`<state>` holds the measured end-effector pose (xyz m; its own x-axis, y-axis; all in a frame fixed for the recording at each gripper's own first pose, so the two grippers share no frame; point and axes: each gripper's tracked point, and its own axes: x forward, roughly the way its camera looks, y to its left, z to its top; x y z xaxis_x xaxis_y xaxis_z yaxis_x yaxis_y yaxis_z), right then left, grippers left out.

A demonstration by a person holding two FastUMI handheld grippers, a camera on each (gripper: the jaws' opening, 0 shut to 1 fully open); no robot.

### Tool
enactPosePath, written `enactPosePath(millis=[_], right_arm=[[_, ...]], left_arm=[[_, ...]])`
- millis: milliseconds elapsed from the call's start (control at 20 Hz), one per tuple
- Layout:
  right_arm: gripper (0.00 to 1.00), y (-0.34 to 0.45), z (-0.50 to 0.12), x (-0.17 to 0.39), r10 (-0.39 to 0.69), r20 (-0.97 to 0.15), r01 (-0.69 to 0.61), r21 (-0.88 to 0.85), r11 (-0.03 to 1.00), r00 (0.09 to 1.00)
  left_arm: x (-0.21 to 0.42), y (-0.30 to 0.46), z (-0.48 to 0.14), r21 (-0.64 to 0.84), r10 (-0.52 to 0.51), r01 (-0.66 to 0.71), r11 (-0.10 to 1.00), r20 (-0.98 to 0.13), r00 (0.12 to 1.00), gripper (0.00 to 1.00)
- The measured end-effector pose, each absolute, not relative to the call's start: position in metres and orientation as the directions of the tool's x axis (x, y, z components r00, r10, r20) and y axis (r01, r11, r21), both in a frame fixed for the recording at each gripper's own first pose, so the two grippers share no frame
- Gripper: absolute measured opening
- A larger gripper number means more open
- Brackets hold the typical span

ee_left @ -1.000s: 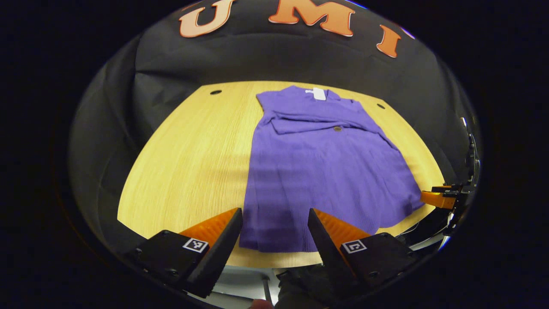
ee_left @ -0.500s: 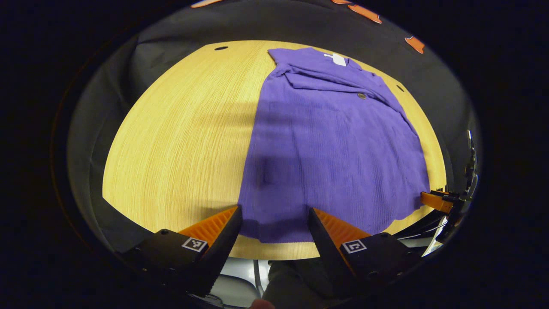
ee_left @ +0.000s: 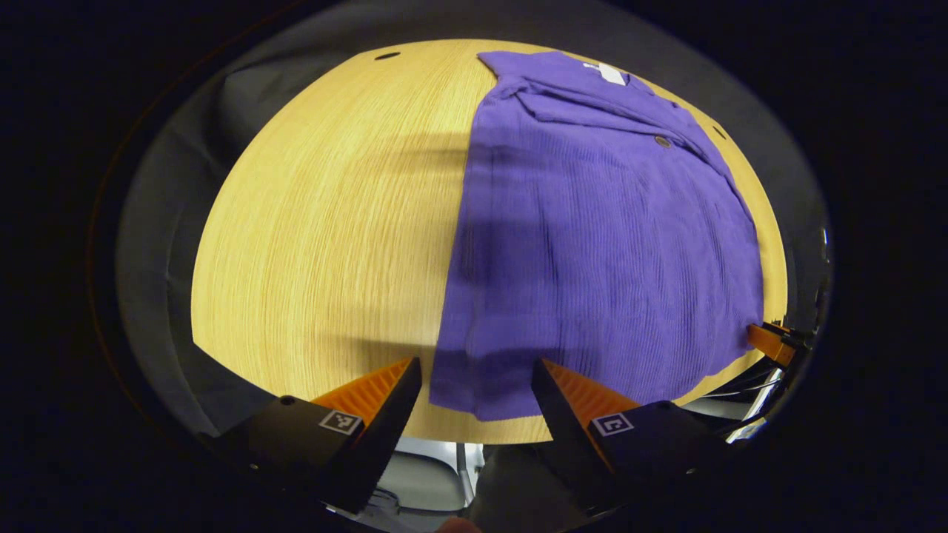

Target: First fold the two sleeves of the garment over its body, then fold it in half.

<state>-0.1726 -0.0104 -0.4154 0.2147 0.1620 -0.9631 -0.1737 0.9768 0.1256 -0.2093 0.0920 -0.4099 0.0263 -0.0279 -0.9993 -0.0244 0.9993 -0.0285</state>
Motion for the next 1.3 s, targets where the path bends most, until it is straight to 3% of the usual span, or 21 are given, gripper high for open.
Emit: enactPosePath(millis=[100,150,200,250,300,350,450,500,600,700,1300], right_arm=[[0.98,-0.008,-0.417,-0.176,0.157,-0.972,-0.193,0.122,0.973,0.176],[0.95,-0.007,-0.416,-0.178,0.160,-0.975,-0.197,0.128,0.972,0.156],[0.83,-0.008,-0.416,-0.176,0.155,-0.977,-0.195,0.125,0.973,0.149],[0.75,-0.004,-0.416,-0.177,0.171,-0.975,-0.185,0.144,0.972,0.138],[0.48,0.000,-0.415,-0.174,0.189,-0.973,-0.161,0.167,0.973,0.131],[0.38,0.003,-0.415,-0.173,0.211,-0.970,-0.128,0.196,0.972,0.118],[0.20,0.010,-0.413,-0.172,0.273,-0.957,-0.044,0.270,0.962,0.098],[0.09,0.015,-0.413,-0.172,0.308,-0.948,-0.010,0.308,0.951,0.084],[0.05,0.022,-0.403,-0.171,0.376,-0.924,0.024,0.378,0.925,0.072],[0.05,0.018,-0.394,-0.162,0.378,-0.921,-0.010,0.379,0.925,0.093],[0.04,0.050,-0.299,-0.082,0.489,-0.845,-0.143,0.468,0.872,0.217]], left_arm=[[-0.208,0.085,-0.411,-0.036,-0.036,-0.001,0.999,-0.999,0.008,0.98],[-0.209,0.081,-0.410,-0.043,-0.043,0.009,0.999,-0.999,-0.010,0.91],[-0.207,0.076,-0.410,-0.052,-0.052,0.017,0.998,-0.998,-0.020,0.85],[-0.209,0.071,-0.411,-0.066,-0.065,0.022,0.998,-0.997,-0.029,0.69],[-0.209,0.068,-0.413,-0.078,-0.077,0.016,0.997,-0.996,-0.039,0.60],[-0.212,0.067,-0.411,-0.091,-0.091,0.003,0.996,-0.995,-0.050,0.41],[-0.212,0.063,-0.411,-0.115,-0.117,-0.024,0.993,-0.990,-0.080,0.18],[-0.211,0.062,-0.410,-0.131,-0.133,-0.027,0.991,-0.987,-0.091,0.16],[-0.208,0.060,-0.403,-0.163,-0.165,-0.030,0.986,-0.981,-0.101,0.11],[-0.197,0.062,-0.391,-0.188,-0.191,-0.040,0.981,-0.978,-0.084,0.09],[-0.103,0.054,-0.304,-0.224,-0.228,0.047,0.973,-0.970,0.084,0.09]])
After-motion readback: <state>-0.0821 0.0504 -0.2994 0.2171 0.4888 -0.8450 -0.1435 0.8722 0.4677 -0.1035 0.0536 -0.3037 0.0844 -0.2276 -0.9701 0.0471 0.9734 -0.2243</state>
